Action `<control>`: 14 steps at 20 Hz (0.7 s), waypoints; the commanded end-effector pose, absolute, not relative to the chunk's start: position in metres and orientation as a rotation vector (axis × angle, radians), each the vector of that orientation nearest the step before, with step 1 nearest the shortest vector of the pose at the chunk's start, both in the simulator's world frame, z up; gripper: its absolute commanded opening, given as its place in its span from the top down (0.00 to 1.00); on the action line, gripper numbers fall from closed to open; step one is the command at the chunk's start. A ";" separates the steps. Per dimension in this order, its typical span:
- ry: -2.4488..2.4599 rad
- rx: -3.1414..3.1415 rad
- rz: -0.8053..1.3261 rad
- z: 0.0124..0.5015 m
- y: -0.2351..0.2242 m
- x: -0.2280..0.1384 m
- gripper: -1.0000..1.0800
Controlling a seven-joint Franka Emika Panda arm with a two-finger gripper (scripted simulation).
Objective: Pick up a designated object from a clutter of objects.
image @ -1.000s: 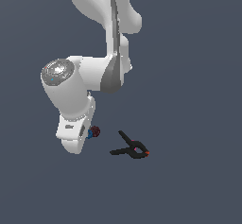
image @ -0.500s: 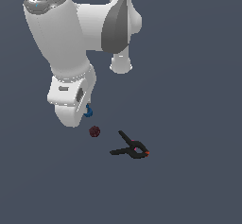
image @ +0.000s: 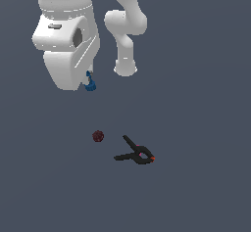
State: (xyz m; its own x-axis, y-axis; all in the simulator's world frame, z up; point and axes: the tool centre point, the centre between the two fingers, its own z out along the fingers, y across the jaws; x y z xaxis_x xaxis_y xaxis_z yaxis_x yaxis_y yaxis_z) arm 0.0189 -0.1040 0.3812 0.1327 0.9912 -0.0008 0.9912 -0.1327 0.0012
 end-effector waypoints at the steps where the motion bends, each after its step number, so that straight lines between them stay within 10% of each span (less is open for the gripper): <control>1: 2.069 2.364 -0.001 0.405 -0.101 0.012 1.00; 14: 2.068 2.365 0.000 0.464 -0.095 -0.003 1.00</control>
State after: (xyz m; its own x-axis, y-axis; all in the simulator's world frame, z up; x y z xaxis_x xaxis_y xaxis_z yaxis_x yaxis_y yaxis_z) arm -0.0021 -0.0950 0.4616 0.1334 0.9911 -0.0001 0.9911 -0.1334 0.0011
